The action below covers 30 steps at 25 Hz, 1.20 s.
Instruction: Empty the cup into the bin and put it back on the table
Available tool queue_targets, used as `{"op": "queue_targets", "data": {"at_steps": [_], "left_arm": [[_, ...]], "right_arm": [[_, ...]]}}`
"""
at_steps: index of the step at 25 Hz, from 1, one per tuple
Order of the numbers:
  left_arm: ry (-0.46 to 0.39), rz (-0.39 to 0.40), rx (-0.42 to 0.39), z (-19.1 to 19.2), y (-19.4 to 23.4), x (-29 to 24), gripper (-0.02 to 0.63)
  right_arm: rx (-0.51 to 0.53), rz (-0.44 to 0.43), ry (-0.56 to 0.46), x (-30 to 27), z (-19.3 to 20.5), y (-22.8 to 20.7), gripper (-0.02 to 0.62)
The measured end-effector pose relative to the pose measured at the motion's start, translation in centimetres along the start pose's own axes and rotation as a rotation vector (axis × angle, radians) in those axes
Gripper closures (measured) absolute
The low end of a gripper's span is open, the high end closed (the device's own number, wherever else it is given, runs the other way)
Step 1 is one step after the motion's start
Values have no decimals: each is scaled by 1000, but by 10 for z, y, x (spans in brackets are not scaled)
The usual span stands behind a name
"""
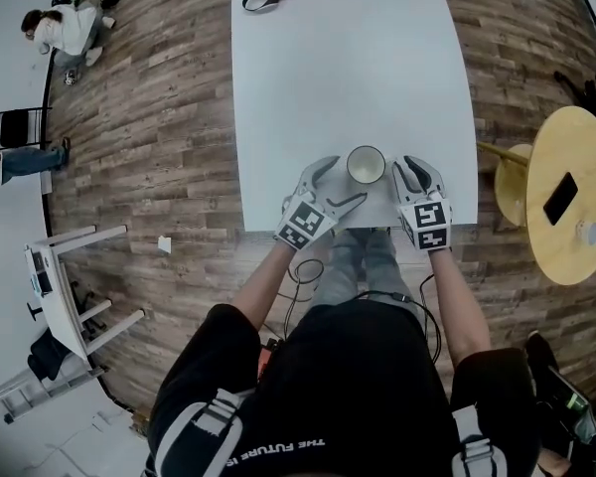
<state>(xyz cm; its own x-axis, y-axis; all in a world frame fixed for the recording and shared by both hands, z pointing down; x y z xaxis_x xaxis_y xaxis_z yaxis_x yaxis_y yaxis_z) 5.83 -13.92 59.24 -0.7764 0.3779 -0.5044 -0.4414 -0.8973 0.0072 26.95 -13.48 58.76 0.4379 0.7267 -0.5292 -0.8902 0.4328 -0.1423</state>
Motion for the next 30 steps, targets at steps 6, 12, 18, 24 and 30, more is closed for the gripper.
{"op": "queue_targets", "data": {"at_steps": [6,12,18,24,30], "left_arm": [[-84,-147,92,-30,-20,65,207],[-285,-307,71,-94,-28,119,209],[-420,-329,55,-125,-47,138,558],[-421,-321,79,-128,-58,133,584],[-426,-322,91,-130,-56,133,586]], "right_arm": [[10,62,-74,59,-23,13,517],[18,32,-274,107,-83,48,517],[0,-10,-395,130,-111,68,563],[6,-40,-391,132,-112,76,580],[5,-46,-404,131,-113,79,580]]}}
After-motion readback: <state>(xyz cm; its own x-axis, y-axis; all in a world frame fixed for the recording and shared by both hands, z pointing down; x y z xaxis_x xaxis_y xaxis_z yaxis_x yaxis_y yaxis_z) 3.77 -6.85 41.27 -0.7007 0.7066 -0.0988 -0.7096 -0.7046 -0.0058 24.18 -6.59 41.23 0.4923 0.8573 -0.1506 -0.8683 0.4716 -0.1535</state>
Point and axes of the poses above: the fingertips, and each gripper's own axes: x backward along the fingers, y to its left, z out of its underside, the point moved 10 cm from there along x, backward along the fingers, and after that the axes turned 5 degrees about -x, right-handed, at the moved point
